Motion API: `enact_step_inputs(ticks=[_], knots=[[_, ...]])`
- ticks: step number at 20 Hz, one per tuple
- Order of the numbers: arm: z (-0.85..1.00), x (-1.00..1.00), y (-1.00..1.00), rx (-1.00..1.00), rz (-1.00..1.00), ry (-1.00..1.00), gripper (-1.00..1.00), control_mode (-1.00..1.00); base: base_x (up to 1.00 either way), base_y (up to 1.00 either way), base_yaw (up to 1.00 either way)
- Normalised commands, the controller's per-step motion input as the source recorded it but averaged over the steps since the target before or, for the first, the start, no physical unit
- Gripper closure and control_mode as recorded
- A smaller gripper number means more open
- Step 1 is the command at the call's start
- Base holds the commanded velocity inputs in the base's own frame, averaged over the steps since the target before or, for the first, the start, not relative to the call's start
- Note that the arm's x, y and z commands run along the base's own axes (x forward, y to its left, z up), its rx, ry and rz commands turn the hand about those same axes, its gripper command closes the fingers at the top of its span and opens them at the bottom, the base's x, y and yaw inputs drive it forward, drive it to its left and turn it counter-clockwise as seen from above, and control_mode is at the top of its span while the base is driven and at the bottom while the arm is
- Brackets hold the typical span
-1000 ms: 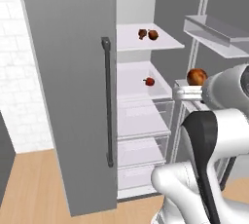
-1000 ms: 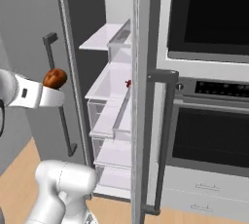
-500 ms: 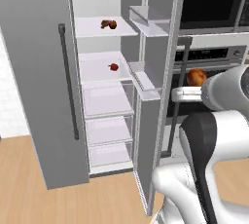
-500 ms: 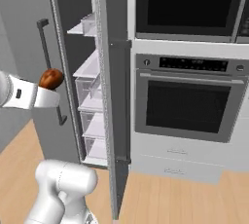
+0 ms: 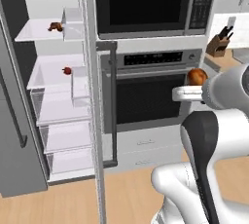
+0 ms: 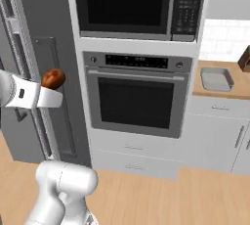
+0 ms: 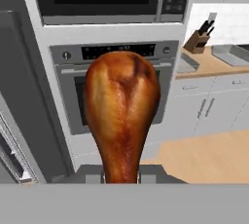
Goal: Place one bell pepper and one chicken drumstick in each tupperware on the nearby counter, to pack two identical lunches.
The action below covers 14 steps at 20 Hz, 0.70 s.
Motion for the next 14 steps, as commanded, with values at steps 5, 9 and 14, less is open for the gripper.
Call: enact_step_inputs(ticks=[5, 9, 14], knots=[[0.0, 0.0, 0.0, 0.0, 0.0, 0.0, 1.0, 1.0, 0.58, -1.0, 0.05], [0.0, 0.0, 0.0, 0.0, 0.0, 0.0, 1.0, 1.0, 0.95, -1.0, 0.12], [0.0, 0.0, 0.0, 0.0, 0.0, 0.0, 1.0, 1.0, 0.81, -1.0, 0.14]])
